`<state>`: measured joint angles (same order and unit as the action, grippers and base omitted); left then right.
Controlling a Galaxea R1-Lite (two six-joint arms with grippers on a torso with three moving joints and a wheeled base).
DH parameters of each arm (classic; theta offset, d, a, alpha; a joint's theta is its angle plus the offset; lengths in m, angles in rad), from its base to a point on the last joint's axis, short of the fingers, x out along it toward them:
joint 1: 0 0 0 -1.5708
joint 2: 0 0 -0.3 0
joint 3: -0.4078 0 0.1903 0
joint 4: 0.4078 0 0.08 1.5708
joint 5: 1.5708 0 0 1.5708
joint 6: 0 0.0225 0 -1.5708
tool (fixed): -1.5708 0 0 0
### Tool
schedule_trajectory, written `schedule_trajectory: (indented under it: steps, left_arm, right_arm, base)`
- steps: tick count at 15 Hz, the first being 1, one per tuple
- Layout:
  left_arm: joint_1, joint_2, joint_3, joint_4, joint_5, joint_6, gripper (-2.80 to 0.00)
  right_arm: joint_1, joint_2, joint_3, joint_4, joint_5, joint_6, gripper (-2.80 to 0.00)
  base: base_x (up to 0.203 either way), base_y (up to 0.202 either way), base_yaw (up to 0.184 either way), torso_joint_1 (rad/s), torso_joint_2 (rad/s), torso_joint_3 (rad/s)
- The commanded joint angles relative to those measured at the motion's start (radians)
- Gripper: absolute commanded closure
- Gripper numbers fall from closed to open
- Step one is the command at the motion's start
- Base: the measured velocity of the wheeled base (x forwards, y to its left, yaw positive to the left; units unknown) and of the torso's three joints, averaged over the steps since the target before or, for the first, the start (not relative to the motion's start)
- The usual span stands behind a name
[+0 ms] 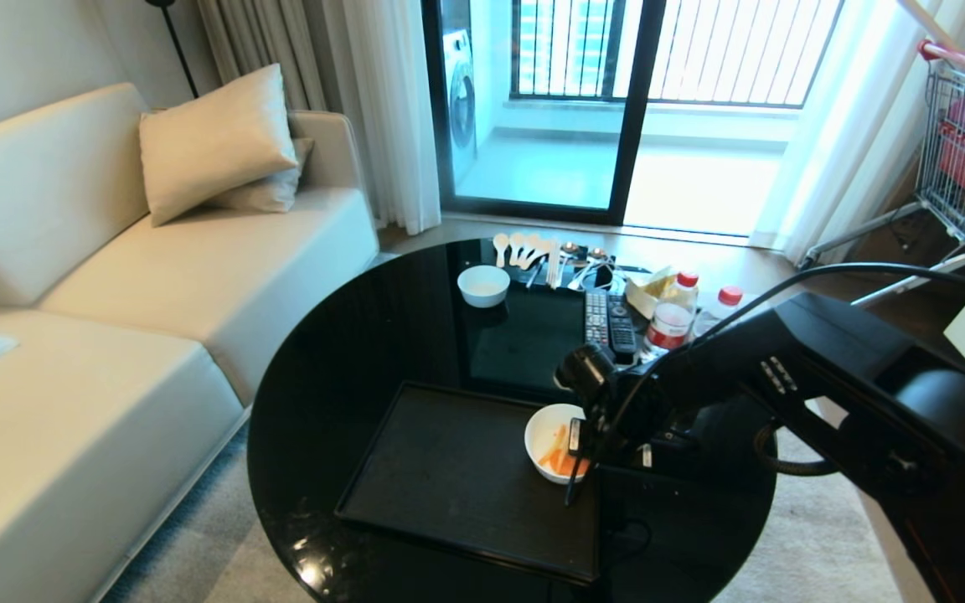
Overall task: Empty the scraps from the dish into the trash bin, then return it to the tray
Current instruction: Move the bowl over the trash can
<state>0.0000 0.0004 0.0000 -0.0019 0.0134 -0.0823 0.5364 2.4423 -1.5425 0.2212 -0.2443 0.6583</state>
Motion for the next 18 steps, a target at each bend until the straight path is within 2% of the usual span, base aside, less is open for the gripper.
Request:
schedule_trajectory:
  steps: [1, 9, 14, 18]
  left_arm:
    - [0.000, 0.000, 0.000, -0.001, 0.000, -0.001, 0.00]
    - [0.000, 0.000, 0.000, -0.001, 0.000, -0.001, 0.00]
    - [0.000, 0.000, 0.000, -0.001, 0.000, -0.001, 0.00]
    - [0.000, 0.000, 0.000, 0.000, 0.000, -0.001, 0.00]
  right_arm:
    - [0.001, 0.003, 0.004, 0.003, -0.001, 0.003, -2.80]
    - [0.002, -0.014, -0.004, -0.003, -0.004, -0.001, -2.80]
    - [0.004, -0.029, -0.005, -0.005, -0.004, -0.059, -2.80]
    - [0.004, -0.025, -0.005, -0.008, -0.004, -0.065, -2.80]
  base:
    - [0.000, 0.000, 0.000, 0.000, 0.00, 0.000]
    - [0.000, 0.000, 0.000, 0.000, 0.00, 0.000]
    - [0.000, 0.000, 0.000, 0.000, 0.00, 0.000]
    - [0.000, 0.000, 0.000, 0.000, 0.00, 0.000]
